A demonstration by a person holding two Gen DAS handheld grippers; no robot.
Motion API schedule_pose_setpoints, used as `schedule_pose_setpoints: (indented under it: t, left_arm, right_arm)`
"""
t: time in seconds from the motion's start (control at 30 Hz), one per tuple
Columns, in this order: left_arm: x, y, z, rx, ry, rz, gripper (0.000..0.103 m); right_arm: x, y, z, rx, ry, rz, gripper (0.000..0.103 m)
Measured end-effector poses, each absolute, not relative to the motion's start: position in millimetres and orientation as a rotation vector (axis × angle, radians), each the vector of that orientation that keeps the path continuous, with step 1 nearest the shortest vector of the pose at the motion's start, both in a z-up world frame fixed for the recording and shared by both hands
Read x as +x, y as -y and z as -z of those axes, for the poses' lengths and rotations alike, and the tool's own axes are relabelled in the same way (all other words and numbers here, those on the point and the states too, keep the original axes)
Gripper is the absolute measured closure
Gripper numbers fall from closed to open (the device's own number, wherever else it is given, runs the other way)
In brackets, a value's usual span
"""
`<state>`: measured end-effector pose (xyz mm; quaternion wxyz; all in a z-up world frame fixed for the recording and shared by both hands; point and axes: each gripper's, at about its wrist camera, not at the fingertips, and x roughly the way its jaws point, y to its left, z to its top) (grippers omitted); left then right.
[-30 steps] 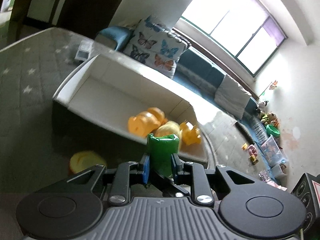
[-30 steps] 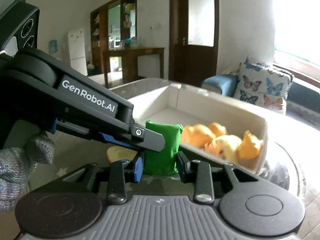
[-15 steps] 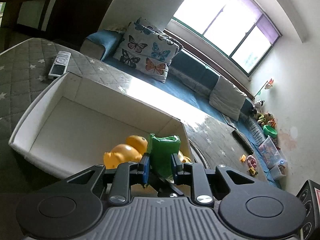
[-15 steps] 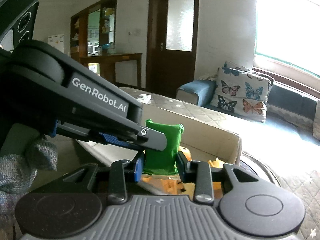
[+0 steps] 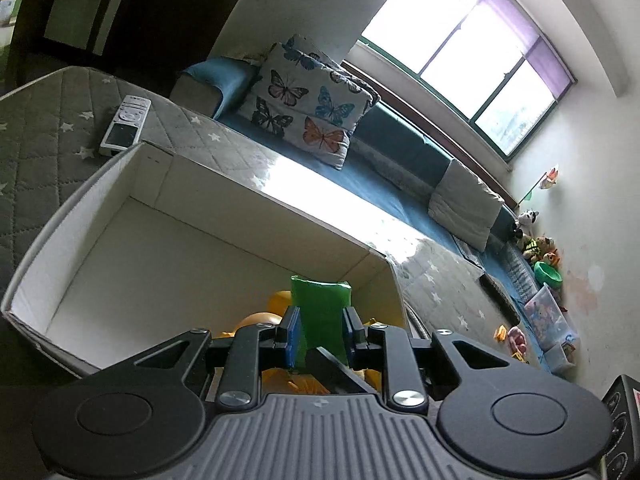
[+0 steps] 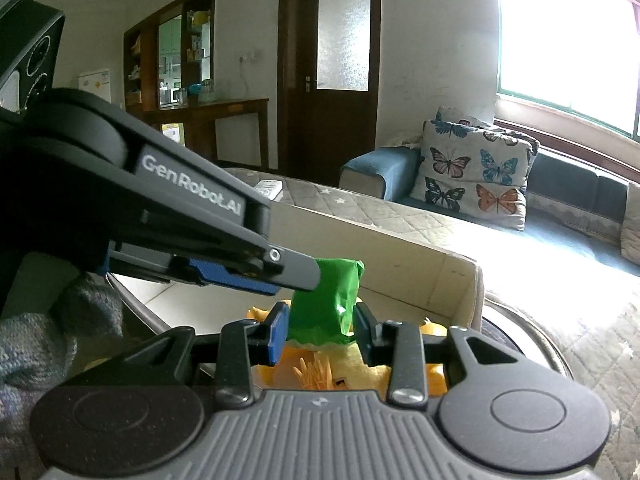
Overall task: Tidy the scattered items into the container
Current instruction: 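Carry the green sponge over the box and release it inside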
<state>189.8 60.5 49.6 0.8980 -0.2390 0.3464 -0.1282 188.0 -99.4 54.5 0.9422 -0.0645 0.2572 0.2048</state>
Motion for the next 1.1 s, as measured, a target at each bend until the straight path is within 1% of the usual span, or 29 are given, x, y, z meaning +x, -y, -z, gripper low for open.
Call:
schedule_pose_setpoints:
  t: [0.07, 0.13, 0.47, 0.53, 0.77, 0.9, 1.1]
  left_arm:
    - [186, -63, -51, -0.495, -0.713, 0.264, 0.079]
    - [180, -65, -53, -0.498, -0.706, 0.267, 0.079]
    - [139, -84, -57, -0.496, -0.679, 0.254, 0.079]
    - [132, -89, -56, -0.496, -0.677, 0.249, 0.079]
    - [107, -102, -53, -0.486, -0.682, 0.217, 0.079]
    - [96, -106, -47, -0.488, -0.697, 0.207, 0.079]
    - [80, -114, -39, -0.484, -0.715, 0.187, 0.078]
  right_arm:
    - [185, 100, -55, -0.131, -0.521, -0.414, 0.066]
    - [181, 102, -58, -0.132, -0.513, -0.408, 0.061]
    - [155, 98, -65, -0.148, -0.497, -0.434, 0.061]
    - [147, 93, -66, -0.153, -0.496, -0.446, 0.058]
    - [127, 83, -65, -0.167, -0.499, -0.485, 0.057]
    - [116, 78, -63, -0.17, -0.504, -0.5, 0.052]
    - [108, 75, -58, -0.174, -0.519, -0.524, 0.051]
